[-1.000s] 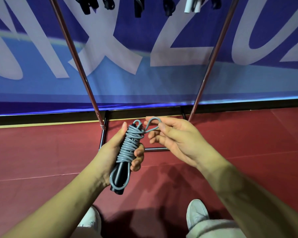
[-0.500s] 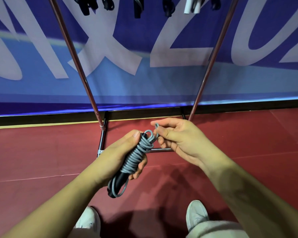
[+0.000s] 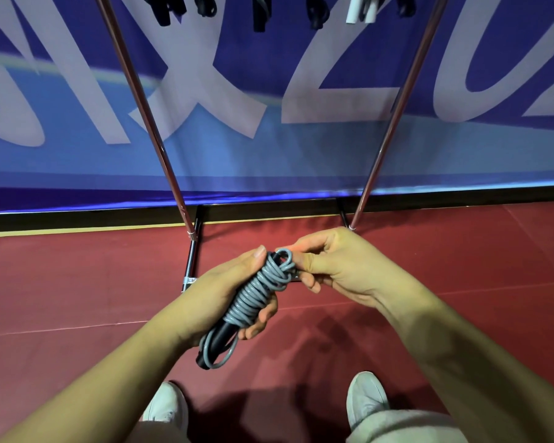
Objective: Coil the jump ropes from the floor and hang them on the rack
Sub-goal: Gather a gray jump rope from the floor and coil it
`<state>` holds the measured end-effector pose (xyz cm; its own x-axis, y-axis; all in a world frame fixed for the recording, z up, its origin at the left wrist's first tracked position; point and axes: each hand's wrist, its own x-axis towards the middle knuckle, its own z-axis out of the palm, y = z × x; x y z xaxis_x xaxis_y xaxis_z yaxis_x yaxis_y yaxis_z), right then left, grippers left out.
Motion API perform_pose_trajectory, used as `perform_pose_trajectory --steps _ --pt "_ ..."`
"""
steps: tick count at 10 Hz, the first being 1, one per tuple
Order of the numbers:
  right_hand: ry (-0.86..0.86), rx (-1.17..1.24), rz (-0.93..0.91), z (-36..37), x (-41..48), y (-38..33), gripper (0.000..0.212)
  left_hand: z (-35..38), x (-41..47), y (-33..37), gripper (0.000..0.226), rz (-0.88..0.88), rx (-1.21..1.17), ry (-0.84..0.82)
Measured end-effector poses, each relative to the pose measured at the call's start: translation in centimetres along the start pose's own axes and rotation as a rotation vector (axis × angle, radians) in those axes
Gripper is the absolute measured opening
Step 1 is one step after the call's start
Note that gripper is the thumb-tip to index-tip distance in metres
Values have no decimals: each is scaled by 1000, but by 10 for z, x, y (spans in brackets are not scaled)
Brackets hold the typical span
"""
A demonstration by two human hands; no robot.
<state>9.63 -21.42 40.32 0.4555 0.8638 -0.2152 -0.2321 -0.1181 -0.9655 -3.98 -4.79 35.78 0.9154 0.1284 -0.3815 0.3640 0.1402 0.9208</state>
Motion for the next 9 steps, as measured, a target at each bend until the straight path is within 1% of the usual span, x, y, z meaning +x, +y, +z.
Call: perform_pose_trajectory --steps 1,2,3,4,5,6,7,8,9 --pt "-46 -79 -26 -3 -2 -3 14 7 -6 8 65 -6 -19 8" --pt "-85 -146 -62 -6 -1 -4 19 9 -7 14 57 3 -49 -53" --pt "-116 -177 -68 -2 -2 -3 12 7 -10 17 71 -37 40 -5" --pt "-13 -277 -102 1 -1 2 15 13 -12 19 61 -14 -40 -91" --pt "32 -300 -116 3 1 5 15 19 -12 23 56 -11 -50 -97" --pt "85 -285 -111 8 4 8 14 19 -12 24 54 -21 -51 -84" --pt "137 -195 -108 11 6 8 20 19 -12 22 50 -22 -68 -82" --pt "92 -124 -112 8 6 4 17 18 -10 23 54 13 -81 -95" --pt "49 -71 -79 7 5 4 22 18 -11 26 50 25 -143 -126"
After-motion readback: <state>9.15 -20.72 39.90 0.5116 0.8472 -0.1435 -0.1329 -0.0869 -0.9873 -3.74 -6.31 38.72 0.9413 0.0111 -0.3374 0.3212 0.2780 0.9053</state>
